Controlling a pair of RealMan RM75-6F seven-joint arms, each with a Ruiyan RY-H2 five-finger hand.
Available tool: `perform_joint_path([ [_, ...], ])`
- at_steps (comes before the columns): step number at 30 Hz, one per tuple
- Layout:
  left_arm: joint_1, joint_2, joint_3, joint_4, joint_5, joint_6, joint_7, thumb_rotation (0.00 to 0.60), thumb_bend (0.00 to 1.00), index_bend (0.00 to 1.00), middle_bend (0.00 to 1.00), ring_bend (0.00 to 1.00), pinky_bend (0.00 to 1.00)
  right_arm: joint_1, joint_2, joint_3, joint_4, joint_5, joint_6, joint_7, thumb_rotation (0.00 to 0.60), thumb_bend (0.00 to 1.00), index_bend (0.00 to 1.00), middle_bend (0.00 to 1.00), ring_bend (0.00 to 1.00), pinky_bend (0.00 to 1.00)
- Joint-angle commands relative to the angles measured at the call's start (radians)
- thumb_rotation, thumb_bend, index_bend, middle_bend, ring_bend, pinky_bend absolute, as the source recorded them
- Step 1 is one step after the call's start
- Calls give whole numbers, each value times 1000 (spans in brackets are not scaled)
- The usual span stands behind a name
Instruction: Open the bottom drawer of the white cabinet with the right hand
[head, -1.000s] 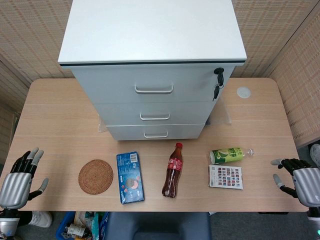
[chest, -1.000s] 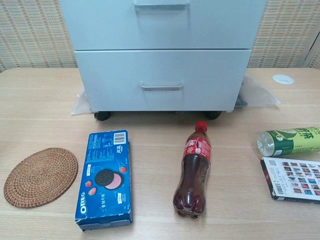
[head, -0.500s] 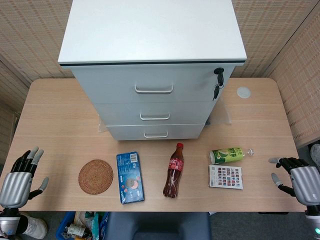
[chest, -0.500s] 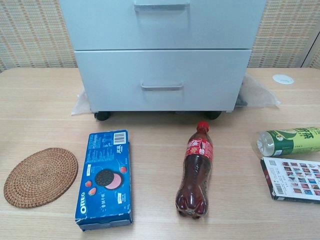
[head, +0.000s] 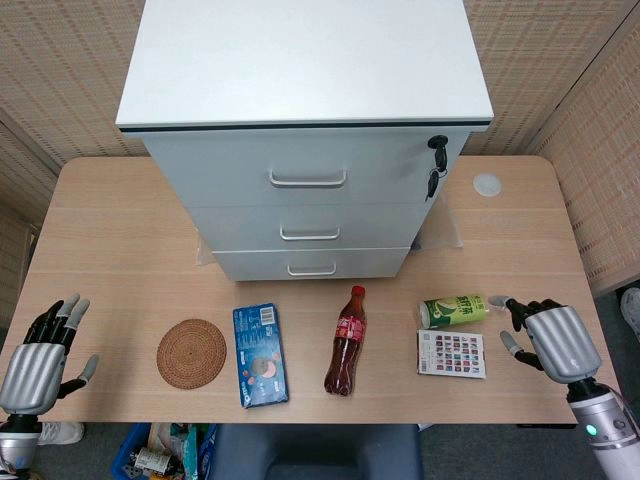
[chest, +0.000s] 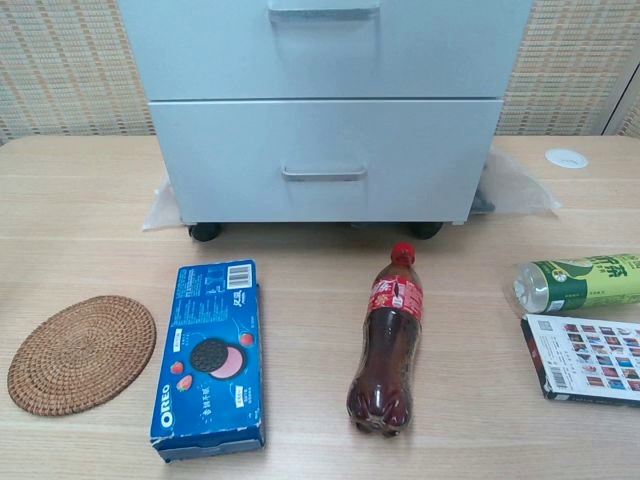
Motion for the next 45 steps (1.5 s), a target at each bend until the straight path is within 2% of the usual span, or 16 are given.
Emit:
perform_joint_path([
  [1,0,0,0,0,1,1,-1,600,339,19,0,22,125,71,10,31,-60,15,-86,-70,600,339,283,776,777,778],
  [4,0,0,1,2,2,1,-3,600,339,19,0,22,125,150,-7,65,-86,48,-185,-113,600,381,283,856,879,872],
  [6,1,1,2,3,4,4,-6,600,339,19,0,22,125,192,-19,81,-100,79,-241,-148,600,393,283,888,913,901],
  [12,5,4,4,8,2,6,-12,600,339,19,0,22,125,298,-69,117,-135,191,-382,-273,600,401,275,916,941,925],
  [16,7,4,5,11,2,8,-17,600,338,19,0,22,125,355,-108,136,-141,263,-433,-349,600,401,251,920,947,927],
  [24,12,8,7,15,3,13,-25,600,339,19,0,22,125,448,-185,149,-137,381,-485,-467,600,409,177,921,953,928],
  [45,20,11,7,24,4,22,-41,600,339,19,0,22,125,617,-331,120,-26,552,-500,-615,600,409,171,924,953,928],
])
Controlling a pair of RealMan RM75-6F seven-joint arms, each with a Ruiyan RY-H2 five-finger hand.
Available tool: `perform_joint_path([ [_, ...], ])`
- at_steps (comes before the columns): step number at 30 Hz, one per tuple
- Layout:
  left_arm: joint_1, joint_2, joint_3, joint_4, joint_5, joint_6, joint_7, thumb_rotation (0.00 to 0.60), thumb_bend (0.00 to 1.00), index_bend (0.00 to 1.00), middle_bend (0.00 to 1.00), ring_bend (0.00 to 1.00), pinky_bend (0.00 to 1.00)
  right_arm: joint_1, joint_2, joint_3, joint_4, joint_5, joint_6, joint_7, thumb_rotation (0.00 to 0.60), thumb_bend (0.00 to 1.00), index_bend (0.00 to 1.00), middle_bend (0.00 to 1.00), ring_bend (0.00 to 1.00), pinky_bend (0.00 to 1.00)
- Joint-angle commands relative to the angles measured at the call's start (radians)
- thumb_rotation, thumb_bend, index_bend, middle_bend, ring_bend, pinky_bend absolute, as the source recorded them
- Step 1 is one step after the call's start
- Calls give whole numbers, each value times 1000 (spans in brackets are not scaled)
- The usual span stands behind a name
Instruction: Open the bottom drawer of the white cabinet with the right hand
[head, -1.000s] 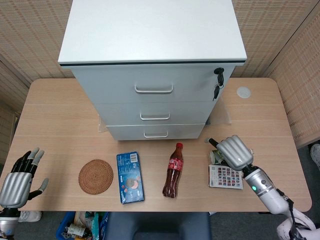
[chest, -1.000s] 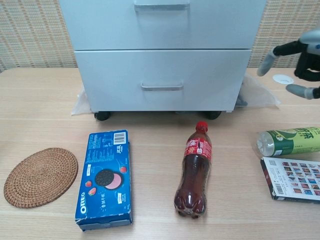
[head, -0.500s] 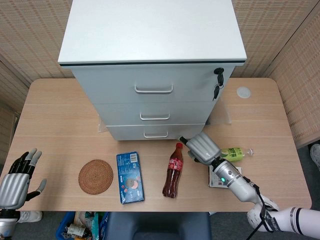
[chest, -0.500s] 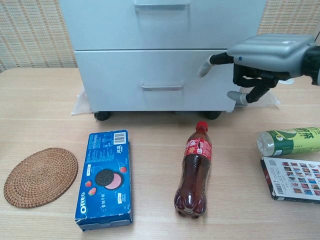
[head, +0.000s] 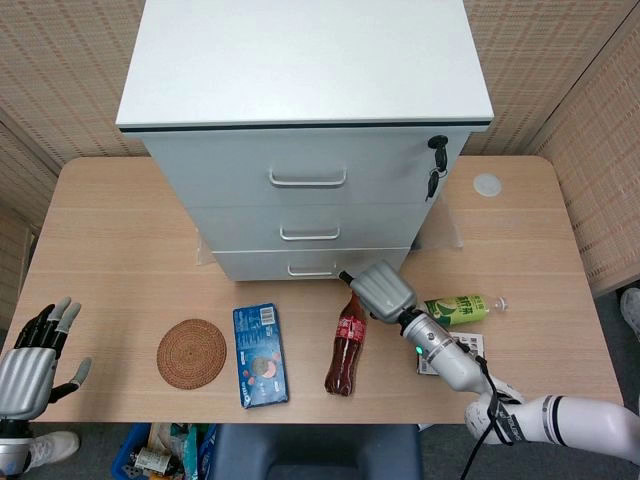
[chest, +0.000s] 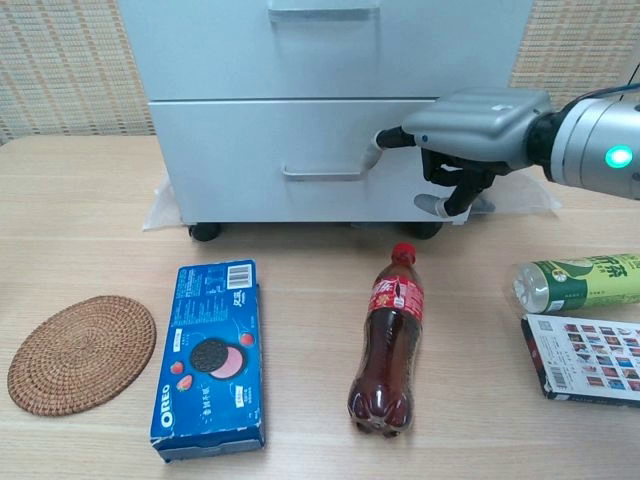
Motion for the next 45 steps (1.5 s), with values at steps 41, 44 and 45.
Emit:
perform_joint_path([
  [41,7,-5,3,7,0,0,-1,600,339,19,0,22,125,84,2,-113,-33,30,58,-49,600,409,172,924,953,928],
  [44,7,-6,2,8,-1,-1,-1,600,339,19,0,22,125,78,12,-130,-61,15,70,-63,600,409,172,924,953,928],
  [45,7,-6,2,8,-1,0,-1,600,339,19,0,22,125,76,15,-135,-70,11,74,-68,600,409,171,924,953,928],
])
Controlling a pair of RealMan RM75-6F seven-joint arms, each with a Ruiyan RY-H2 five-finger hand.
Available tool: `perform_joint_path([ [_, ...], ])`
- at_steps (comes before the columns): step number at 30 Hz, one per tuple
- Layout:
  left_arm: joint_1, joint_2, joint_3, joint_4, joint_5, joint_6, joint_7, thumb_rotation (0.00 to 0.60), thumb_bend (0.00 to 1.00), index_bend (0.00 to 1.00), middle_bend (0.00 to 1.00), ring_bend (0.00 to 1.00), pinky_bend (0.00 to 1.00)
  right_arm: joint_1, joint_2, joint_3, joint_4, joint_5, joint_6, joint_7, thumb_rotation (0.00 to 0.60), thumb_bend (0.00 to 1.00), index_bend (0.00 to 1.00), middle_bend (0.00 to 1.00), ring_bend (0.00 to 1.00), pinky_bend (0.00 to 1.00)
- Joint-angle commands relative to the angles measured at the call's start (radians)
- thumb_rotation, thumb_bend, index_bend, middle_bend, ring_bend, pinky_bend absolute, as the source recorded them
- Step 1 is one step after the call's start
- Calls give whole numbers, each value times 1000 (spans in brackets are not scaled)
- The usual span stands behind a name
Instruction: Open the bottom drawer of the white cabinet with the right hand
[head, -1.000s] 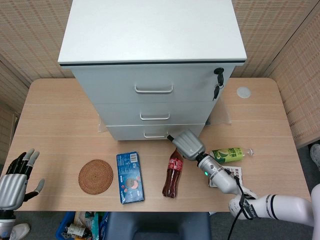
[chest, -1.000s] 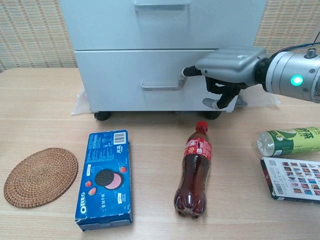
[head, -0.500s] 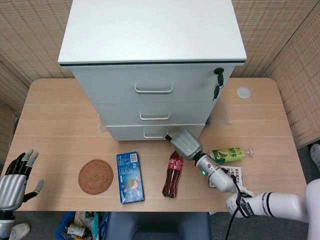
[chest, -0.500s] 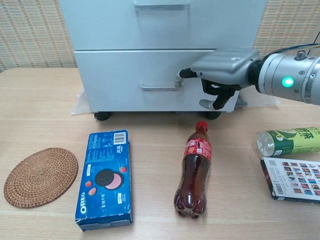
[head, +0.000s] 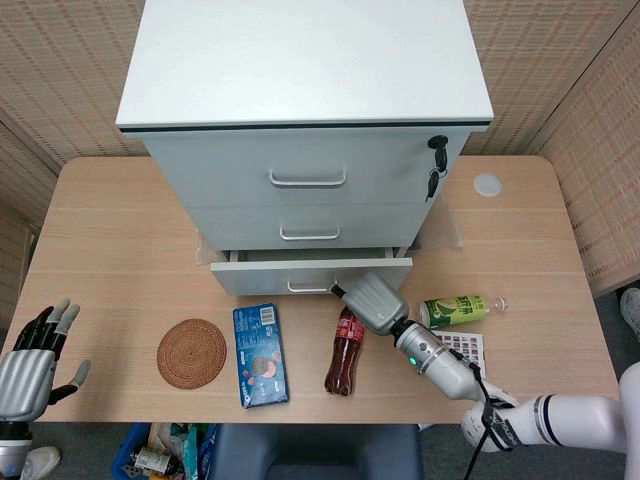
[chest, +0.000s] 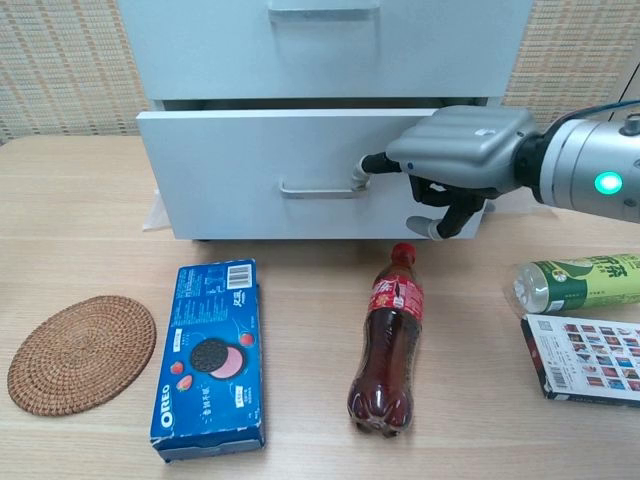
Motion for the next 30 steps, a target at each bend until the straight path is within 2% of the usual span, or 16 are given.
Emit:
perform_joint_path([
  [1,0,-1,0,1,0,1,-1,600,339,19,0,22,125,-8,12,-18,-30,-17,16,-18,600,409,172,924,953,928],
  [23,5,-6,3,12,-1,0,-8,600,339,19,0,22,125,-46,62,-99,-188,-89,60,-94,600,409,171,929,953,928],
  [30,6,-6,3,12,0,1,-7,600,339,19,0,22,125,-64,74,-128,-228,-141,71,-108,600,409,171,930,953,928],
])
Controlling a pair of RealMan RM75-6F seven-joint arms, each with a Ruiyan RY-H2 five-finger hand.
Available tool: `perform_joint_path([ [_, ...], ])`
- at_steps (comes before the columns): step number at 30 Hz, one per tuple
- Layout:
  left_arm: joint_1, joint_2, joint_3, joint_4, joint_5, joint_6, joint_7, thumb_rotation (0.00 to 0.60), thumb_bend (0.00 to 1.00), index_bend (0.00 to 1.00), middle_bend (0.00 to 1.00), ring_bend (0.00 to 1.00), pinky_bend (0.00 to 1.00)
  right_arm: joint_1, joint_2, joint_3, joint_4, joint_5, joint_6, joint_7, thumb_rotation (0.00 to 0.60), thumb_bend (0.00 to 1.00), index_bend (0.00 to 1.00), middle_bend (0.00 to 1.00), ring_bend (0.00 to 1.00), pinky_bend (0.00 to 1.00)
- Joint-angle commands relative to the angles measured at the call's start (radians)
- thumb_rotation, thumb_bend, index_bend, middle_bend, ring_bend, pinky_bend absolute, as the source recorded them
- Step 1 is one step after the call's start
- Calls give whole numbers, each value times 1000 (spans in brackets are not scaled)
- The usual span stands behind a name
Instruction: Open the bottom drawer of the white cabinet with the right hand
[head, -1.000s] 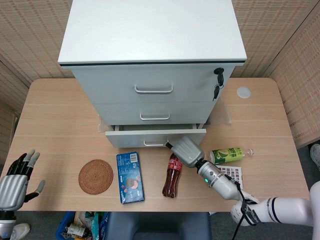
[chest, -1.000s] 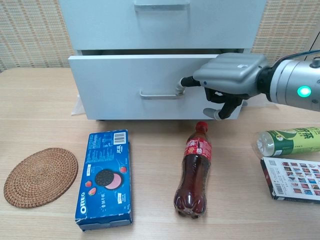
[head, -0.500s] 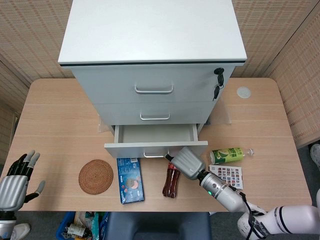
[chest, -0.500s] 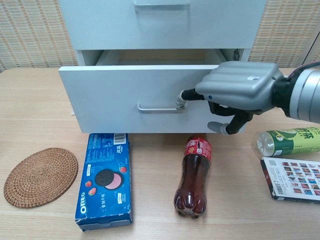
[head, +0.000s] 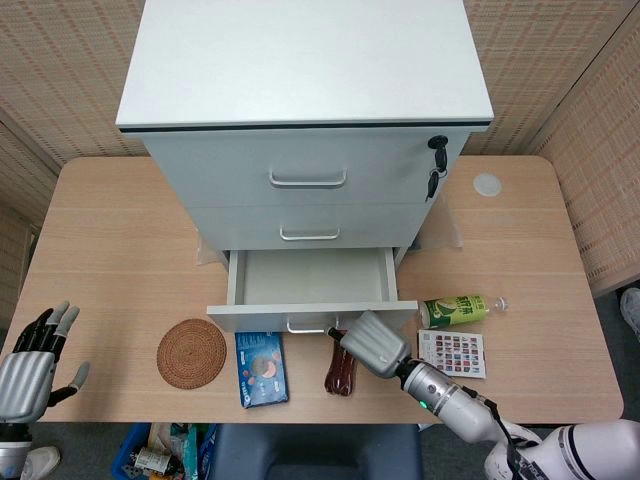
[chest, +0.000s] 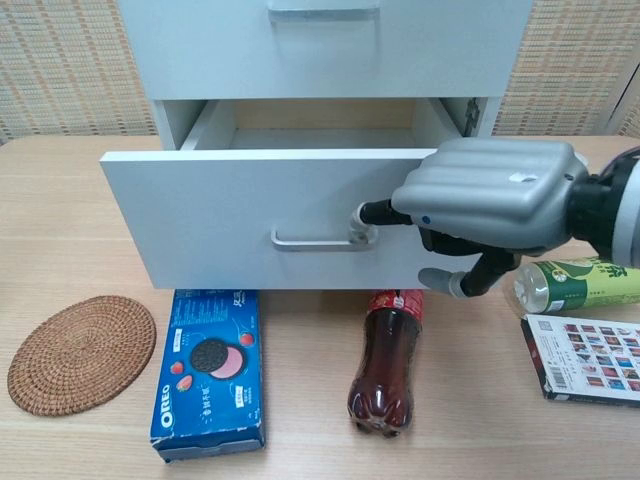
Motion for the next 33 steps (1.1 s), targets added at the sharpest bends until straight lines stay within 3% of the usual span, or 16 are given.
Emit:
perform_joint_path([
  [1,0,0,1,0,1,0,0,600,339,19,0,22,125,-11,8,-13,-18,-21,8,-8,600,409,172,930,953,928],
  [15,5,3,0,-2,5,12,-3,600,339,19,0,22,125,-85,68,-58,-83,-199,78,41,600,409,171,929,953,928],
  [24,5,7,-7,-3,4,17,-8,600,339,19,0,22,125,-264,236,-97,-88,-412,343,227,600,409,171,887,925,928],
  [30,-5,5,-16,-7,3,10,1,600,339,19,0,22,125,-410,313,-103,-4,-449,540,349,600,409,172,836,849,926],
  [33,-9,4,-18,-10,4,8,6,600,339,19,0,22,125,-454,324,-99,35,-439,587,396,600,409,172,803,816,912],
])
